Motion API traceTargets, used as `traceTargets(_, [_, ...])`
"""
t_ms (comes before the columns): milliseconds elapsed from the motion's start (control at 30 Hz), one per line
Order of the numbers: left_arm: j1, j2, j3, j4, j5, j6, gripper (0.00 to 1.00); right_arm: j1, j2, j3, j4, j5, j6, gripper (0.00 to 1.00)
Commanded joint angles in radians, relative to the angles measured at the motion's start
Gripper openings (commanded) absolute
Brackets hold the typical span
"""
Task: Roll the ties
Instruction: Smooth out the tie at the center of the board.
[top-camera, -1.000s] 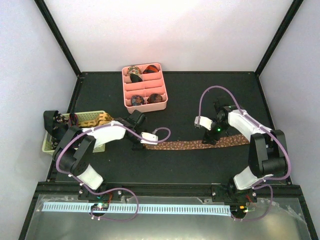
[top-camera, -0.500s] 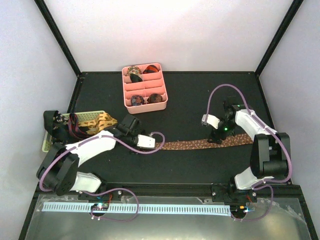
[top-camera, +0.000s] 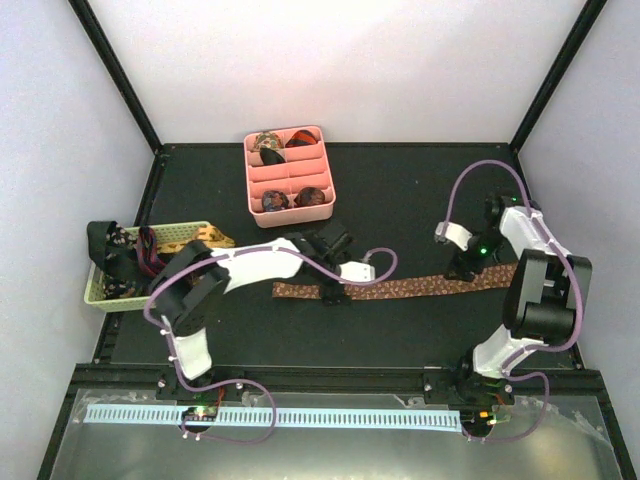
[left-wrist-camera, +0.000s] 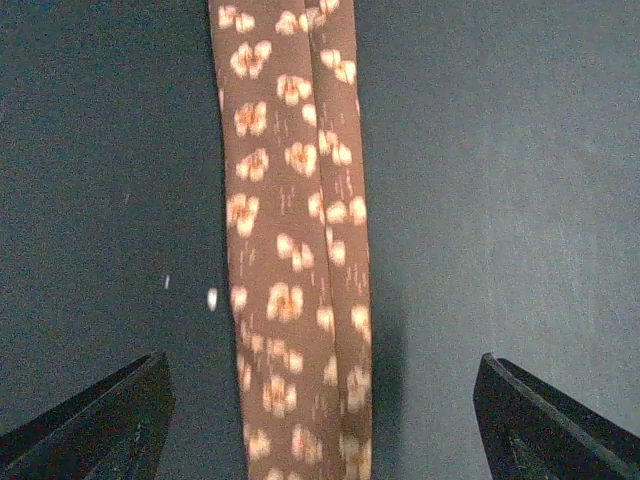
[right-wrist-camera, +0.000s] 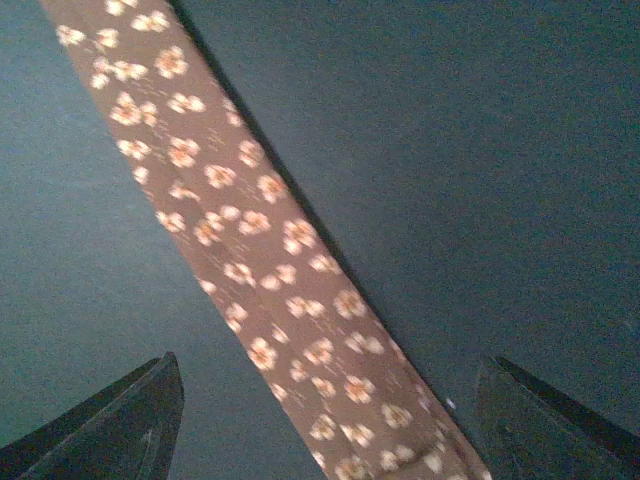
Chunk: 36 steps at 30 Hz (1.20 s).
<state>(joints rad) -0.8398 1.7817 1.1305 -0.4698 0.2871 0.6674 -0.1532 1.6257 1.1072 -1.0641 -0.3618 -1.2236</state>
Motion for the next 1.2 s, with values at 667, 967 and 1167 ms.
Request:
traceTargets(667, [-0.131,0.293,0.189,0.161,-0.266,-0.122,0.39,-0.091,0.005,0.008,-0.037,-0.025,-0.140,0.81])
traceTargets(967, [-0.121,0.163,0.118,0.215,-0.112,-0.116,0.60,-0.006,0.019,-0.039,0.020,-0.031,-0.170,0.81])
traceTargets(1167, [-0.034,0.000,0.032,0.208,0.057,-0.190,0.77,0.112,0.027,-0.089,0.093,0.007,-0.165,0.83])
